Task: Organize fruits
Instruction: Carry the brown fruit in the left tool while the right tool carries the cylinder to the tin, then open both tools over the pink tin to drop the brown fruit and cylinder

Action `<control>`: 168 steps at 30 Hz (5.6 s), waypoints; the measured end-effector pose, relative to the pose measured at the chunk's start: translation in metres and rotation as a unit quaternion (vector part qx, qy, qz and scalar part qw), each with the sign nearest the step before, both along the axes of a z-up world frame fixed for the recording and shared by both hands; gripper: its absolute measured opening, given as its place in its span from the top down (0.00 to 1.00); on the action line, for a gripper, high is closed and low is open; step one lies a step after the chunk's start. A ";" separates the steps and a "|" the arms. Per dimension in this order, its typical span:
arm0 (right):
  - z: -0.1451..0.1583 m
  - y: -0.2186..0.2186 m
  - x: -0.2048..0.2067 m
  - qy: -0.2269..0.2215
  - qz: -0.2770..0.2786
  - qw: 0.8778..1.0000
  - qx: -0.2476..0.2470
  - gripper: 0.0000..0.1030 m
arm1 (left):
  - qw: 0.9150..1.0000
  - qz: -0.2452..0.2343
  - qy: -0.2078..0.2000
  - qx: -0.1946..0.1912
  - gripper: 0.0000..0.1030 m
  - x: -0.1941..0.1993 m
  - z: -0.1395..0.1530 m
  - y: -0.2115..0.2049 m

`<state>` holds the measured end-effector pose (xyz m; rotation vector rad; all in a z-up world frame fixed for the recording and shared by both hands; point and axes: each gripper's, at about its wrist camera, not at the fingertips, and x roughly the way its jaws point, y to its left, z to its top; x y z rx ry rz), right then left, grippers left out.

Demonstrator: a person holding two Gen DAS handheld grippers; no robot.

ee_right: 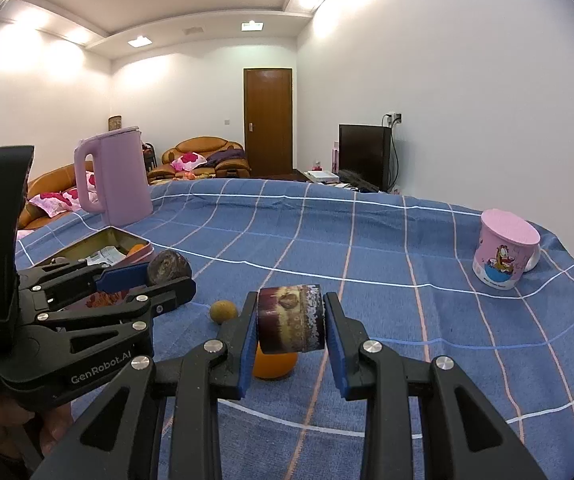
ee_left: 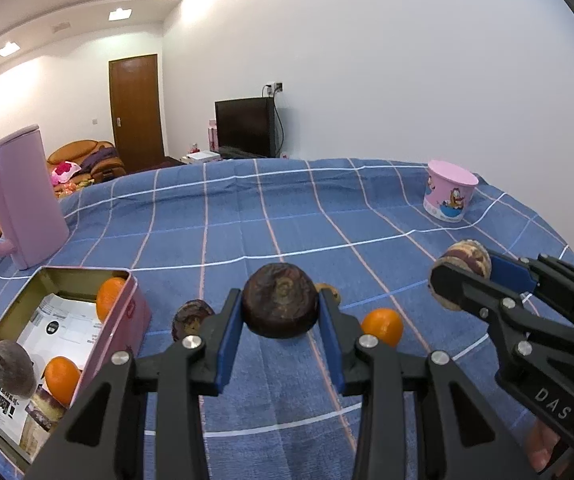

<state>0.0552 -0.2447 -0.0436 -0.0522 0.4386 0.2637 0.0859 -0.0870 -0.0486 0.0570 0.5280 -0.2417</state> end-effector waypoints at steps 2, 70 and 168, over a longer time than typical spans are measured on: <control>0.001 0.000 -0.001 -0.004 0.000 1.000 0.001 0.68 | 1.000 0.001 -0.005 0.002 0.62 -0.002 0.001 0.000; 0.010 0.003 -0.027 -0.071 0.006 0.997 -0.007 0.68 | 0.993 0.050 -0.108 0.011 0.62 -0.036 0.016 0.006; -0.004 0.190 0.055 0.052 0.169 0.984 -0.033 0.47 | 0.978 0.199 0.017 0.063 0.26 -0.002 0.001 0.176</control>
